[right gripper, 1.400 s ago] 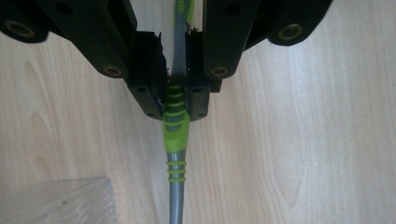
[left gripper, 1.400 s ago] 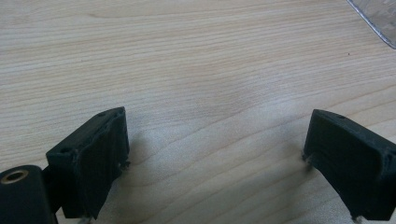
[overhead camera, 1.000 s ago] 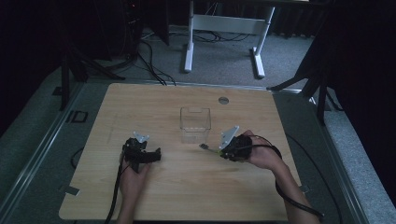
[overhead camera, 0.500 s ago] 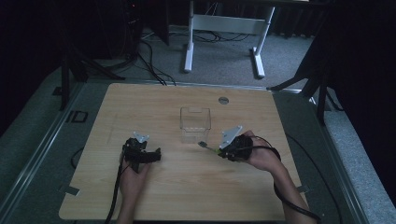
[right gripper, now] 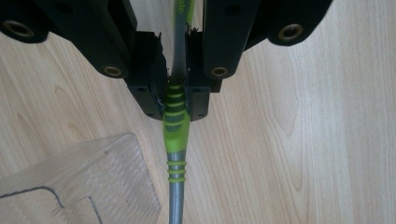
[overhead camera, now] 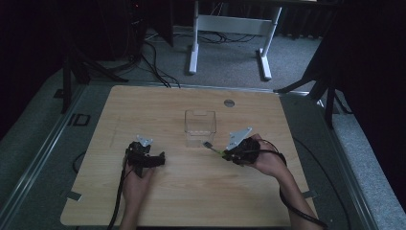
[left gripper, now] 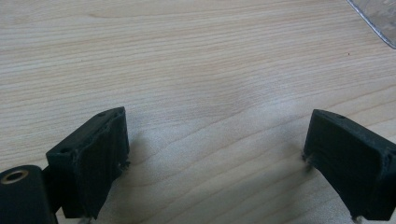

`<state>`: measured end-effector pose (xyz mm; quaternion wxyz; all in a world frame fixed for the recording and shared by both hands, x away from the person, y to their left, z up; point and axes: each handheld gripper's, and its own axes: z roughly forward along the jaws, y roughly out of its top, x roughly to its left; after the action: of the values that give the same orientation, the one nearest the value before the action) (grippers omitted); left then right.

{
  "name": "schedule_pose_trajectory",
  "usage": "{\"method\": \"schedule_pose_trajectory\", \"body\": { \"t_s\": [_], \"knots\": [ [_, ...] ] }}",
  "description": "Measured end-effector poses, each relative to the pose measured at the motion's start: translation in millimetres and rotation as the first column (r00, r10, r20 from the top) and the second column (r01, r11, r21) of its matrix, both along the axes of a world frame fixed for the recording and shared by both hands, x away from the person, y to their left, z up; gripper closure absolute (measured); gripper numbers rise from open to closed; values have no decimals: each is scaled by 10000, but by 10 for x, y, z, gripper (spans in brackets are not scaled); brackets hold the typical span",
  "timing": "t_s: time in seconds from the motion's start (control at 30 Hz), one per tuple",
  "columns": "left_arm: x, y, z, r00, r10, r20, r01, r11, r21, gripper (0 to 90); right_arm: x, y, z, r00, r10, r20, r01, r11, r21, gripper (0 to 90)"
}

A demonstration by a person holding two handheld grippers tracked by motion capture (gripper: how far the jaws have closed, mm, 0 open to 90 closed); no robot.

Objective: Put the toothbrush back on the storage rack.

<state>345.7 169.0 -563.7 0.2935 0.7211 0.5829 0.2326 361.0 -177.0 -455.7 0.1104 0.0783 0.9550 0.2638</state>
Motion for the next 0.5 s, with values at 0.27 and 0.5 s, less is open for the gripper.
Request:
{"method": "schedule_pose_trajectory", "body": {
  "t_s": [0.27,0.5],
  "knots": [
    [0,0,0,10000,2,-2,-2,10000,0,71,-7,49,4,10000,42,-57,-41,9999,168,790],
    [0,0,0,10000,-2,-6,2,10000,1,71,-16,42,34,10000,18,-72,-15,9993,382,790]
  ]
}}
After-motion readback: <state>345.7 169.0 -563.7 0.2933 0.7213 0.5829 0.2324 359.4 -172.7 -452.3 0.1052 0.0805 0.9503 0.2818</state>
